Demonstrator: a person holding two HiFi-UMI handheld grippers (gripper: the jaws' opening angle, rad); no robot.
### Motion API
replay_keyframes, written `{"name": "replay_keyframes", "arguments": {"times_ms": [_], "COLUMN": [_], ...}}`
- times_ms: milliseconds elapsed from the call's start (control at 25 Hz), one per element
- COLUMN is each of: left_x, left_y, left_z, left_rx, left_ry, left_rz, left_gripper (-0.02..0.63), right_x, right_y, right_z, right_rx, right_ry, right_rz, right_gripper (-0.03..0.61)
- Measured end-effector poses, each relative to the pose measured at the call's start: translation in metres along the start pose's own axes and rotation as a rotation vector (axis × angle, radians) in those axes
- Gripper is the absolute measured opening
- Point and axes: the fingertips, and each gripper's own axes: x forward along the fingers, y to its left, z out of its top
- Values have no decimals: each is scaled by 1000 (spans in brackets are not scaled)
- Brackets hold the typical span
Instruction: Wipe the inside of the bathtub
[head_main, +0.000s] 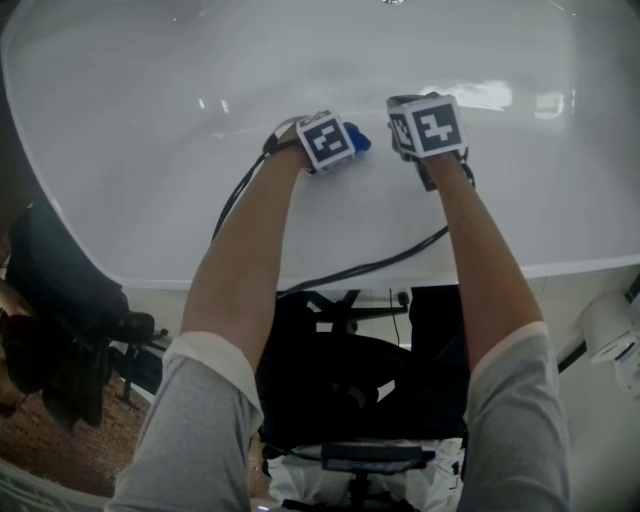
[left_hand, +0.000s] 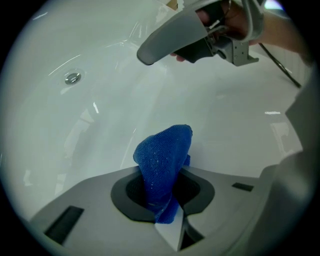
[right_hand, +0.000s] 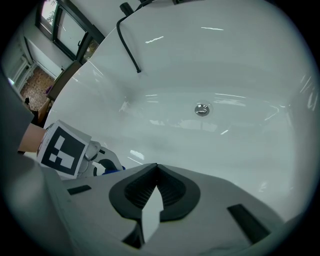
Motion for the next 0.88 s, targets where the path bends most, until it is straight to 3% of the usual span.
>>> {"name": "replay_keyframes", "arguments": {"times_ms": [120, 320, 520, 640, 720, 800, 880], "left_x": [-12, -28, -34, -42, -44, -42, -35], "left_y": [11, 16, -9, -2, -1, -3, -12], "left_z": [-21, -51, -72, -86, -92, -78, -38], "left_rx": [6, -25, -63, -72, -68, -63, -58], "left_ry": [151, 182, 47, 49, 105, 96, -23], "left_rz": [78, 107, -21, 30, 57, 55, 28], "left_gripper": [78, 77, 77, 78, 77, 77, 77], "right_x": [-7, -15, -23, -29, -32, -34, -37], "right_y": [-1, -4, 1, 6, 7, 5, 3], "right_z": [1, -2, -14, -17, -16, -13, -11], "right_rx": [9, 21, 36, 34, 34, 36, 39], "right_ry": [1, 3, 18, 19, 16, 11, 11], "right_rz": [-5, -8, -10, -10, -11, -12, -16], "right_gripper": [9, 9, 9, 9, 9, 9, 9]}}
